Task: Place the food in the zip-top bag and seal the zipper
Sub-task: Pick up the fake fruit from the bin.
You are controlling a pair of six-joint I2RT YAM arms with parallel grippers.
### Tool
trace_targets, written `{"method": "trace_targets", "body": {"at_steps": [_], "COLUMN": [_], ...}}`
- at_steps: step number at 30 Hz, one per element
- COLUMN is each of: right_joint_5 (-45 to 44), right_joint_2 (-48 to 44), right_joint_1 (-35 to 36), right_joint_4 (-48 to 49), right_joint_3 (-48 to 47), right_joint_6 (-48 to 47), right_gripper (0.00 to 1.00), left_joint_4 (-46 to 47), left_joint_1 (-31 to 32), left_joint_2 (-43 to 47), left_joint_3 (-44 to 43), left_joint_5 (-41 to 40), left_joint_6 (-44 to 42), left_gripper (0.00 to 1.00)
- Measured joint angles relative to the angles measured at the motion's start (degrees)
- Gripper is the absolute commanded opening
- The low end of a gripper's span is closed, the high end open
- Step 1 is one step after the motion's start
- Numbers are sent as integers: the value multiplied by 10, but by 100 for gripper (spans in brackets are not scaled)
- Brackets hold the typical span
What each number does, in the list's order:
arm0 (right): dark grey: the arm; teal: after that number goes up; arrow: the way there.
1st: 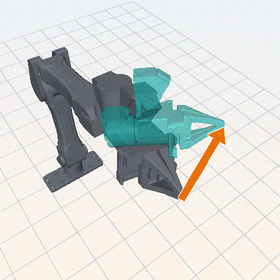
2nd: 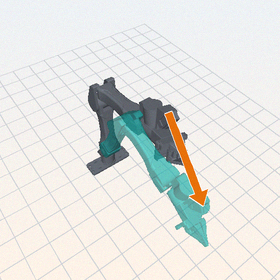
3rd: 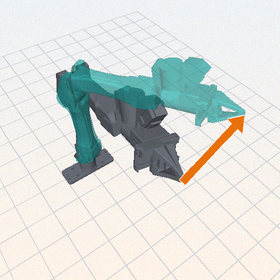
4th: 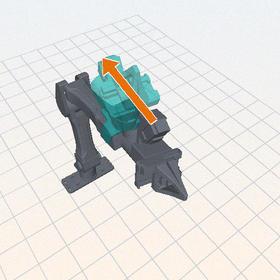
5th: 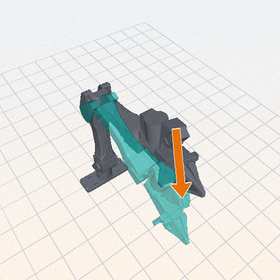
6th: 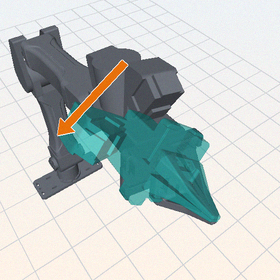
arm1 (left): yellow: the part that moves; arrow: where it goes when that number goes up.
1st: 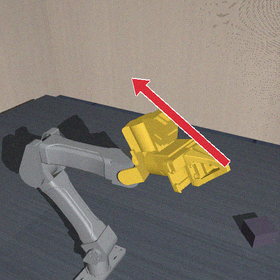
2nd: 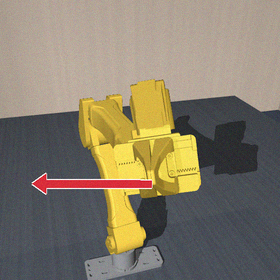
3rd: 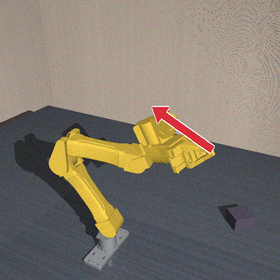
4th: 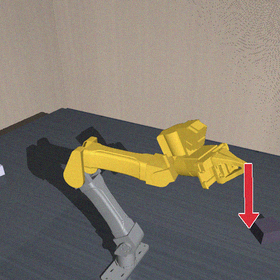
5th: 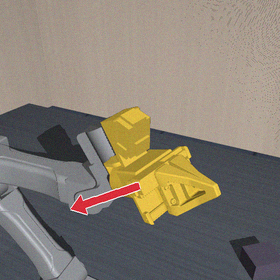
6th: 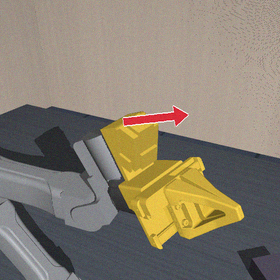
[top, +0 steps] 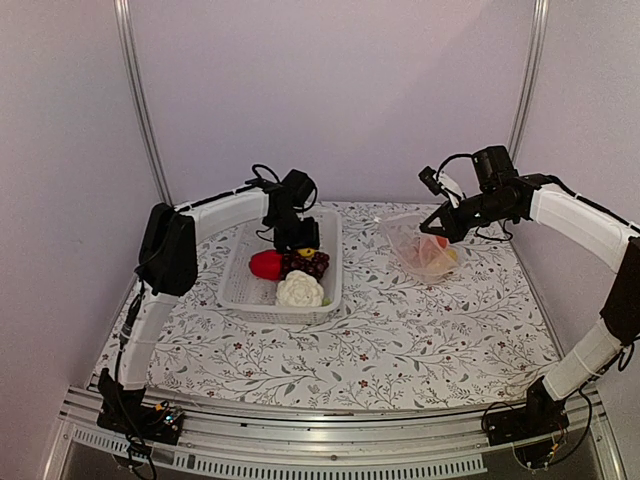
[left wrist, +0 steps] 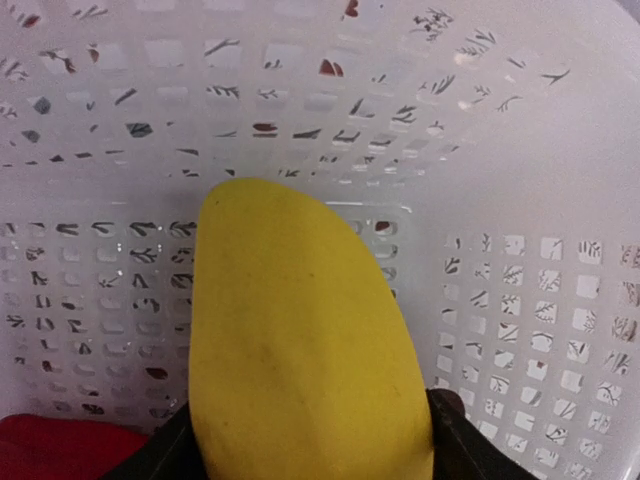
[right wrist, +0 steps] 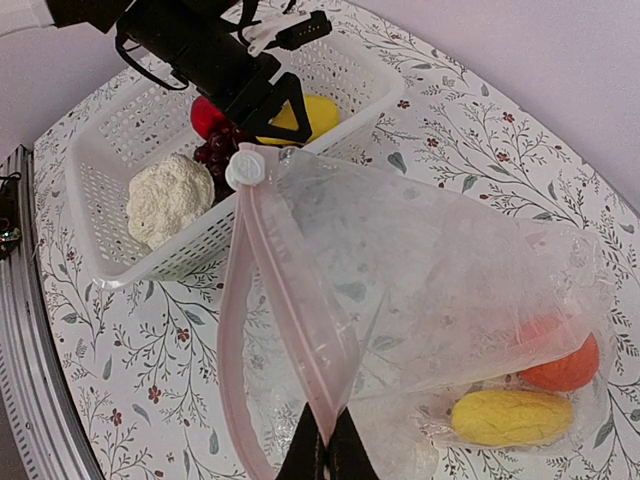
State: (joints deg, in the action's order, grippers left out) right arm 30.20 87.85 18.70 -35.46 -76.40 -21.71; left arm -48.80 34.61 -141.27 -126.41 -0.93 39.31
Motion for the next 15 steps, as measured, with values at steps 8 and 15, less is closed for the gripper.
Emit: {"method": "trace_targets", "body": {"at_steps": [8, 15], "right_joint_5": [-2, -29], "right_joint_2": [0, 0], "right_joint_1": [0, 0], "right_joint_4": [2, 5], "right_joint_3": [2, -2], "right_joint_6": [0, 6], "right_gripper": [0, 0], "left_joint_4": [10, 23], "left_joint_1": [0, 5], "left_joint_2": [12, 98], "left_joint_3": [21, 80], "left_joint_5": [2, -35], "left_joint_6": [-3, -17], "left_gripper": [49, 48]}}
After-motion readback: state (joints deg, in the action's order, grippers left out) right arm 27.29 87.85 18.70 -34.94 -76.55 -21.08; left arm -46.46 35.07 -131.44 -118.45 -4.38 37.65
